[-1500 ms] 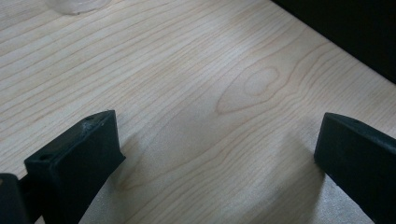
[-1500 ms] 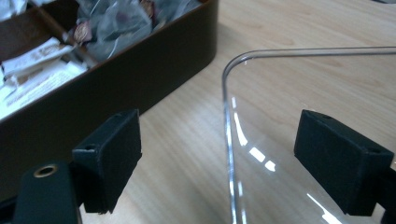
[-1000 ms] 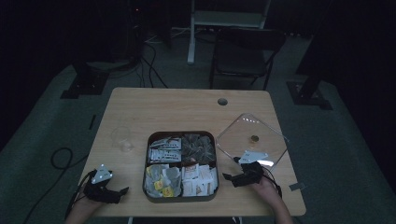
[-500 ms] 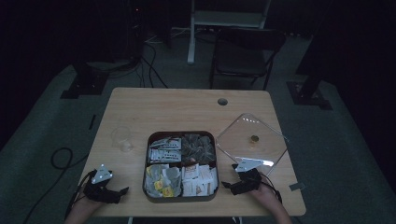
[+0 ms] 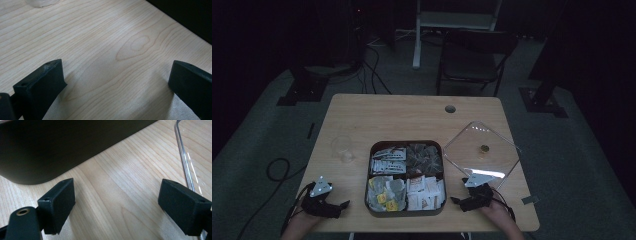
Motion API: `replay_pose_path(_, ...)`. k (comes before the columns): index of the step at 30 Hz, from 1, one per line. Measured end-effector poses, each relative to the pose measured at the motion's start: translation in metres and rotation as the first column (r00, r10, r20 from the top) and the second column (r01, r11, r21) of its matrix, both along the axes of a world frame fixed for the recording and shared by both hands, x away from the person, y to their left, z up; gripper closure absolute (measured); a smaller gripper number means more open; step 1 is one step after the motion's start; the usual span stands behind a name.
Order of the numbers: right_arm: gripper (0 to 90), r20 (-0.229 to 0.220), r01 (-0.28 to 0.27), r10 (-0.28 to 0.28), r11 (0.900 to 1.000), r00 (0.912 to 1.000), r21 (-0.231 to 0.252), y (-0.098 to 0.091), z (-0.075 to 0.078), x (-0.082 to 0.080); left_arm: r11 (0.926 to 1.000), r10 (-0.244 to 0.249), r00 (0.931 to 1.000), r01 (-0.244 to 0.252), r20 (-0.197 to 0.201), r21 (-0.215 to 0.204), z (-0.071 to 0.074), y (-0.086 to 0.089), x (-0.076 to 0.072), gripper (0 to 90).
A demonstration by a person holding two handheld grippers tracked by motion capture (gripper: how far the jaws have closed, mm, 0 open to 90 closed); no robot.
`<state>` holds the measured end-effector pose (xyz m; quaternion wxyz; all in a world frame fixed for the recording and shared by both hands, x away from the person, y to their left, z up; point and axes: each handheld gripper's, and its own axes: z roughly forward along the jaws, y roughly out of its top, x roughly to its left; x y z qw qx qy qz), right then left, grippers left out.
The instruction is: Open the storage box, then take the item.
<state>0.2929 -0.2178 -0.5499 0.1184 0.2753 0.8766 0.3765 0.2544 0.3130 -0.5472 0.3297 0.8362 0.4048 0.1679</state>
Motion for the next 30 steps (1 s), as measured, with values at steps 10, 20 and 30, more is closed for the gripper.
replay_pose_path(10, 12.8, 0.001, -0.001, 0.001, 1.0000, 1.0000, -0.002, -0.0013, -0.0002, -0.0009, 1.0000, -0.001, 1.0000, 0.001, -0.001, 0.002, 0.0001, 0.0002, 0.0001, 1.0)
replay_pose_path(20, 12.5, -0.001, -0.001, 0.001, 1.0000, 1.0000, -0.002, -0.0014, -0.0002, -0.0009, 1.0000, 0.008, 1.0000, -0.008, -0.002, 0.001, 0.0002, -0.0005, -0.0003, 0.9)
replay_pose_path(30, 12.5, -0.001, -0.001, 0.001, 1.0000, 1.0000, -0.002, -0.0013, -0.0001, -0.0008, 0.9991, 0.042, 0.9986, -0.041, -0.033, 0.012, 0.0035, -0.0016, -0.0015, 1.0)
